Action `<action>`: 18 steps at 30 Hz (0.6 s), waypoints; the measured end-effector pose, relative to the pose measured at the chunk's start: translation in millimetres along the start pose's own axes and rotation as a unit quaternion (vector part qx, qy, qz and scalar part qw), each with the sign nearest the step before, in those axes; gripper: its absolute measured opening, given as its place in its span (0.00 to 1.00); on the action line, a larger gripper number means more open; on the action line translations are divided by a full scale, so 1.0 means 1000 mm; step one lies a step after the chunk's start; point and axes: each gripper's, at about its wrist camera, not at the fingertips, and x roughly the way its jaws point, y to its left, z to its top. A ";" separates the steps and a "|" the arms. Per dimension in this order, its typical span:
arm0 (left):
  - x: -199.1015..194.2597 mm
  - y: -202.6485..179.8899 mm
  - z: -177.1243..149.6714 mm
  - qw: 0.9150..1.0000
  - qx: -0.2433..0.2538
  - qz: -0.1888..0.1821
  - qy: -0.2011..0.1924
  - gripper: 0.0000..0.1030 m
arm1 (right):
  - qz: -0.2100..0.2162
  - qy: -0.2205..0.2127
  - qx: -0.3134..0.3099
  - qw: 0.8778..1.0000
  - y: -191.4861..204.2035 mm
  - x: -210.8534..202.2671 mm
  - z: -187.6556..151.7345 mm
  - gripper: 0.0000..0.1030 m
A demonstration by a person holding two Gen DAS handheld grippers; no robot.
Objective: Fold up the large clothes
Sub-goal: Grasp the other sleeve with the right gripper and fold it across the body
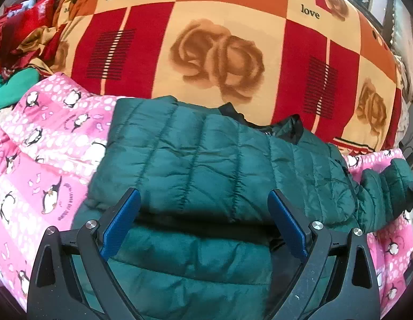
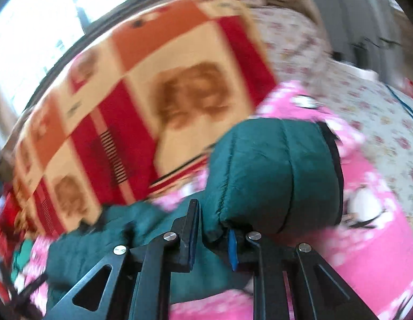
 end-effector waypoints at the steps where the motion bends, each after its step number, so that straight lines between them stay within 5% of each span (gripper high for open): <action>1: -0.002 0.003 0.000 1.000 -0.003 0.001 -0.001 0.93 | 0.010 0.003 -0.010 1.000 0.013 0.001 -0.002 0.17; 7: -0.011 0.024 0.004 1.000 -0.020 0.008 -0.010 0.93 | 0.073 0.039 -0.078 0.994 0.102 0.025 -0.025 0.17; 18: -0.009 0.059 0.004 0.999 -0.050 0.020 -0.004 0.93 | 0.120 0.135 -0.157 0.971 0.218 0.100 -0.092 0.14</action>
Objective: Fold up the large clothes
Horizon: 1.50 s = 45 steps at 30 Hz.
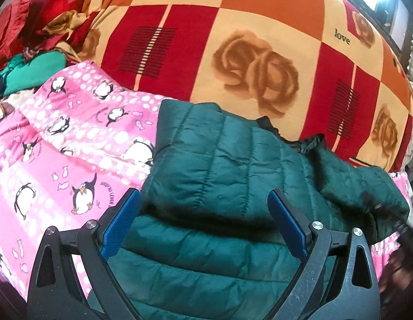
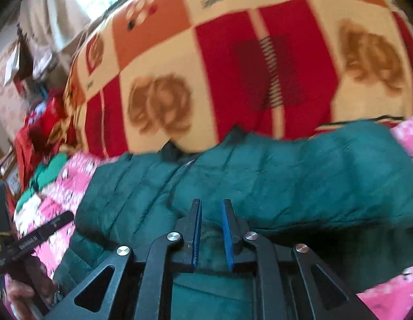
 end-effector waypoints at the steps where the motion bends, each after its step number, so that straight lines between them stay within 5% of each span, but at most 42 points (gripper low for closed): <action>1: 0.001 0.001 0.000 1.000 -0.001 0.000 0.002 0.93 | 0.005 0.015 -0.004 1.000 0.007 0.011 -0.004 0.14; 6: -0.005 -0.002 -0.001 1.000 0.002 -0.024 -0.005 0.93 | 0.021 0.047 0.017 0.999 0.009 0.018 -0.019 0.14; 10: -0.005 -0.018 0.004 0.998 0.003 -0.058 -0.007 0.93 | -0.010 0.031 0.001 0.999 0.005 -0.009 -0.020 0.44; 18: 0.034 -0.085 0.003 0.990 0.027 -0.125 0.064 0.93 | -0.029 0.009 -0.005 1.000 -0.025 -0.071 -0.020 0.44; 32: 0.098 -0.175 -0.001 0.988 0.111 -0.067 0.089 0.93 | -0.031 0.005 0.004 1.000 -0.057 -0.100 -0.044 0.45; 34: 0.100 -0.179 -0.003 0.986 0.118 -0.078 0.087 0.83 | -0.032 0.007 0.004 0.999 -0.059 -0.099 -0.048 0.45; 36: 0.104 -0.182 -0.005 0.984 0.125 -0.083 0.095 0.59 | -0.035 0.008 0.007 0.999 -0.062 -0.099 -0.051 0.45; 41: 0.102 -0.185 -0.007 0.983 0.122 -0.096 0.095 0.28 | -0.038 0.012 0.018 0.999 -0.067 -0.098 -0.057 0.45; 45: 0.087 -0.184 -0.004 0.985 0.122 -0.101 0.071 0.19 | -0.040 0.013 0.022 0.999 -0.068 -0.099 -0.061 0.45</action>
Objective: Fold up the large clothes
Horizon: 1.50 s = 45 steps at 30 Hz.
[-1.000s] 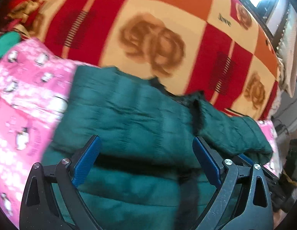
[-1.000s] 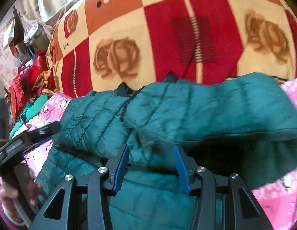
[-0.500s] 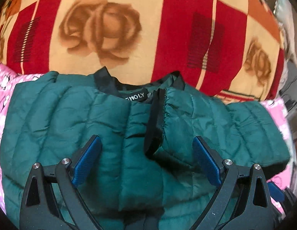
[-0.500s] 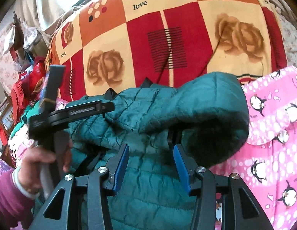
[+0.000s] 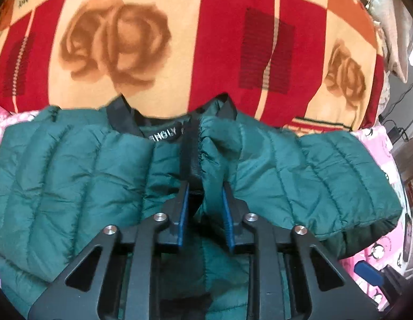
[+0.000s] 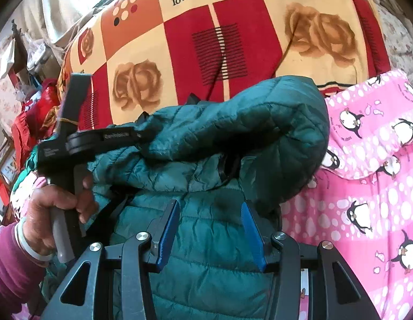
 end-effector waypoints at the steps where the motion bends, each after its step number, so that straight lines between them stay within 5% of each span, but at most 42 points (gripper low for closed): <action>1: -0.007 0.001 0.001 1.000 0.001 0.000 -0.010 0.19 | -0.001 0.000 -0.001 1.000 0.000 -0.001 -0.001 0.45; 9: -0.057 0.035 0.016 0.998 -0.019 0.012 -0.061 0.11 | -0.003 -0.002 0.027 1.000 -0.012 -0.005 -0.006 0.45; 19: -0.106 0.106 0.010 0.991 -0.021 0.077 -0.103 0.11 | 0.000 -0.012 0.031 0.999 -0.004 -0.008 0.002 0.45; 28: -0.110 0.163 -0.023 0.990 -0.049 0.100 -0.087 0.10 | 0.021 -0.008 0.059 0.998 0.012 0.031 0.032 0.45; 38: -0.093 0.167 -0.038 0.991 -0.040 0.107 -0.069 0.11 | -0.031 0.044 -0.010 0.998 0.035 0.130 0.065 0.45; 43: -0.090 0.166 -0.036 0.991 -0.039 0.109 -0.065 0.16 | -0.044 0.048 -0.016 0.998 0.037 0.133 0.066 0.46; 45: -0.093 0.164 -0.035 0.991 -0.032 0.117 -0.065 0.29 | -0.040 0.044 -0.008 0.998 0.039 0.122 0.066 0.46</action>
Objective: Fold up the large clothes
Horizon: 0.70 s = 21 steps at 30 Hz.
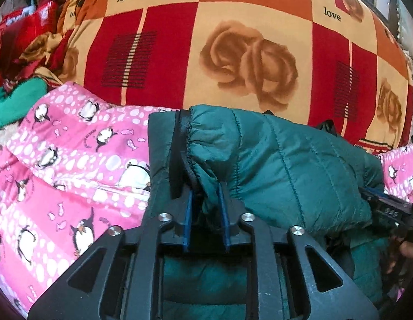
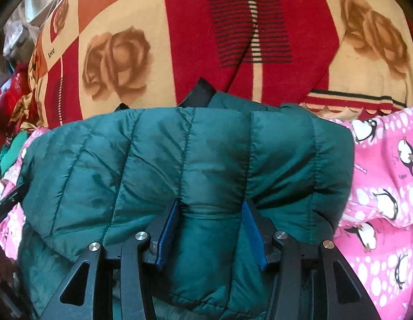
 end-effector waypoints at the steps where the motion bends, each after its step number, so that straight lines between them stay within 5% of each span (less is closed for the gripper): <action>1: -0.002 0.000 0.001 1.000 0.003 0.001 0.001 0.37 | 0.006 -0.007 0.009 1.000 -0.001 -0.008 -0.001 0.46; 3: -0.011 0.001 0.003 1.000 -0.001 -0.003 -0.007 0.61 | 0.024 -0.020 0.020 0.999 -0.002 -0.024 -0.003 0.46; 10: -0.025 -0.014 0.019 0.999 0.003 -0.014 -0.043 0.71 | 0.037 -0.035 0.007 0.999 0.012 -0.043 -0.003 0.60; 21: 0.043 -0.022 0.020 0.999 -0.010 0.029 0.024 0.72 | -0.017 -0.011 -0.064 0.998 0.055 0.021 -0.005 0.61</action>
